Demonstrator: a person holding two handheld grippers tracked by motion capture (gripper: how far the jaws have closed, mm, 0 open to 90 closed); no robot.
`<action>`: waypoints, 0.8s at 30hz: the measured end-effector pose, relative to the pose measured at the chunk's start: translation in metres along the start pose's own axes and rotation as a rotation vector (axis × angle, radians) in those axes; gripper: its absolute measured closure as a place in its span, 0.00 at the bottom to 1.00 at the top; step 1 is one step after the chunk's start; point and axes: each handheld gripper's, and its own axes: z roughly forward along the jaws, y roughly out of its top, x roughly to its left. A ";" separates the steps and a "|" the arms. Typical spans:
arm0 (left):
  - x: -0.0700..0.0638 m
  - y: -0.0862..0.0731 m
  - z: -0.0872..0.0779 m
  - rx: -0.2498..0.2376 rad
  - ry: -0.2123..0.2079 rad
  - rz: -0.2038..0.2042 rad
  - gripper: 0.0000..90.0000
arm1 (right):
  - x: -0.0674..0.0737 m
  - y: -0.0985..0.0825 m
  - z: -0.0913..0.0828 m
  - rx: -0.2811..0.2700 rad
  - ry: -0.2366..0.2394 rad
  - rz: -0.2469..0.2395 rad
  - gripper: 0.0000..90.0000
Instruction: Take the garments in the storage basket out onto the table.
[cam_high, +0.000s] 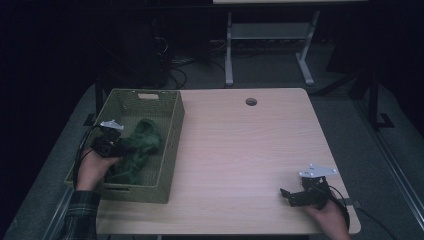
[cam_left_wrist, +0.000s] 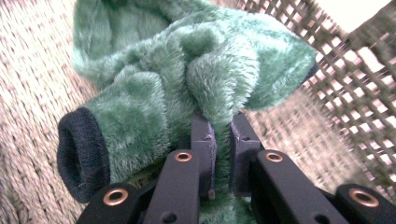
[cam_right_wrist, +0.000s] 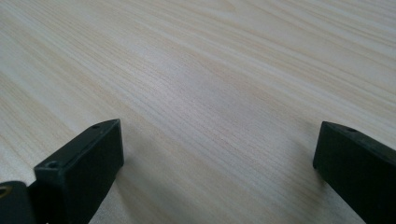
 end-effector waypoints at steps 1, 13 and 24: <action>-0.001 0.001 -0.003 -0.013 -0.001 0.002 0.92 | 0.000 0.000 0.000 0.000 0.000 0.000 0.02; -0.011 0.022 -0.039 -0.170 -0.008 0.000 0.92 | 0.000 0.000 0.000 0.000 0.000 0.000 0.02; -0.024 0.047 -0.066 -0.269 -0.022 0.028 0.93 | 0.000 0.000 0.000 0.000 0.000 0.000 0.02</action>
